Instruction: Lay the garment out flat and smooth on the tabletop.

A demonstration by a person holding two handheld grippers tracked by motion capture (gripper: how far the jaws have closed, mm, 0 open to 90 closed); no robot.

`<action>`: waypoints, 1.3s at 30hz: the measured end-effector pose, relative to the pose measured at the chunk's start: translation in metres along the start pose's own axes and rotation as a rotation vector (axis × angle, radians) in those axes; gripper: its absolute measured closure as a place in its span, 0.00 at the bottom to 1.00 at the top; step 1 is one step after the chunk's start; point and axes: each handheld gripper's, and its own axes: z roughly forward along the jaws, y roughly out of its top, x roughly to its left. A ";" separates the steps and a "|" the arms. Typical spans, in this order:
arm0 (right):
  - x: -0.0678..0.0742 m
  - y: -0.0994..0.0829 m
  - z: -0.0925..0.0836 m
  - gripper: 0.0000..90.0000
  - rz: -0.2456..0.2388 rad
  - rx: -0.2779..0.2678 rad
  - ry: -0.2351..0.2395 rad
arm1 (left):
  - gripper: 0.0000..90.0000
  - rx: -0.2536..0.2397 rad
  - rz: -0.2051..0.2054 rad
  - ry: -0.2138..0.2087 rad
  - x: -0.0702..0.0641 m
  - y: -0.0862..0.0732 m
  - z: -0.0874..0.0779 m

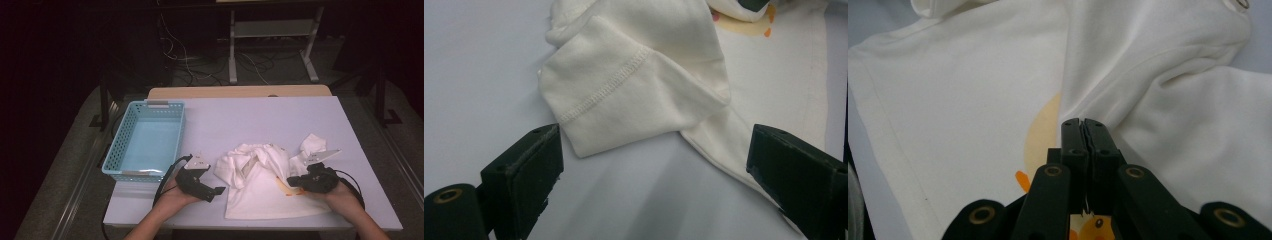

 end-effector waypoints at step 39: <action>-0.073 0.007 -0.031 0.94 0.167 -0.056 -0.343 | 0.09 0.002 0.004 0.004 0.000 0.000 -0.001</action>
